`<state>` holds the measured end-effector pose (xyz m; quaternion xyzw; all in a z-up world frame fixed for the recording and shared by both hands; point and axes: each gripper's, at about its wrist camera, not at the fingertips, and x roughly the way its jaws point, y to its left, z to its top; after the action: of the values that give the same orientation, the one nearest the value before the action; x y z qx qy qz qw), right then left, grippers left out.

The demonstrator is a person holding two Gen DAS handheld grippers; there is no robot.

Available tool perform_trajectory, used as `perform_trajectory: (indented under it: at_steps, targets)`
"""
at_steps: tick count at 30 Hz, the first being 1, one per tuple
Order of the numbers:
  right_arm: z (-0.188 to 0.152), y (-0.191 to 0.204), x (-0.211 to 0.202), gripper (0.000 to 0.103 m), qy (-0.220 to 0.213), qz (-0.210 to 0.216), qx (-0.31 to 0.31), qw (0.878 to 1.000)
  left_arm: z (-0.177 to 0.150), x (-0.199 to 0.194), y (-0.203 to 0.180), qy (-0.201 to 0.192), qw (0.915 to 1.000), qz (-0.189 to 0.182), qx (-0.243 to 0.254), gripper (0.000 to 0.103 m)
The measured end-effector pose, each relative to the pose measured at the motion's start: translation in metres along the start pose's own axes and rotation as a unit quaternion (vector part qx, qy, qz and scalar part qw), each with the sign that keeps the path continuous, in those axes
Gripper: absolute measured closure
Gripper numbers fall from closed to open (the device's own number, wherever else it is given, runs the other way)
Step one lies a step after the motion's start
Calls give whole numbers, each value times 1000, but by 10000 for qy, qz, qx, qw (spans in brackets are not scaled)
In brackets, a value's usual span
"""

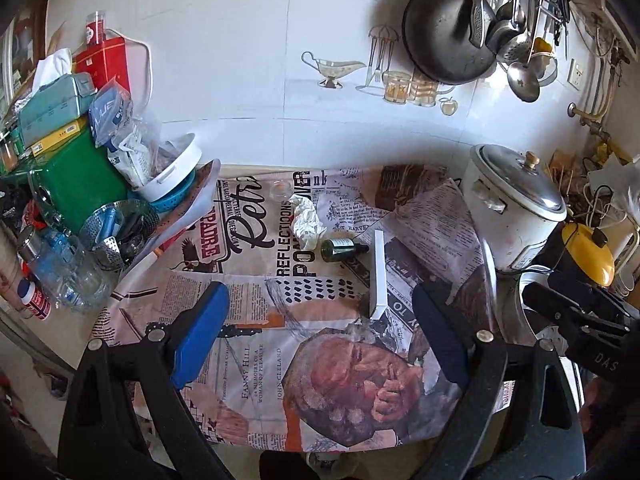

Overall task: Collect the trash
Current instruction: 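Grasp the green pump bottle with the left tool while the right tool grasps the white strip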

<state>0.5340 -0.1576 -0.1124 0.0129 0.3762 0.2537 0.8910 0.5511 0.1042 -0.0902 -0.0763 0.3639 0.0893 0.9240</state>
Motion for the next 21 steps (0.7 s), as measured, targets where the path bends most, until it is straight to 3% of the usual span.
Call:
perform_trajectory:
  at_steps: [9, 16, 21]
  targets:
    - [9, 7, 97, 35, 732, -355, 361, 9960, 42, 84, 40, 410, 9981, -394, 244, 10]
    - [6, 12, 189, 36, 1368, -488, 651, 9872, 51, 163, 63, 1014, 9919, -568, 507, 10]
    - [-5, 9, 233, 51, 1705, -693, 709, 9804, 46, 223, 63, 1473, 9837, -782, 668, 10]
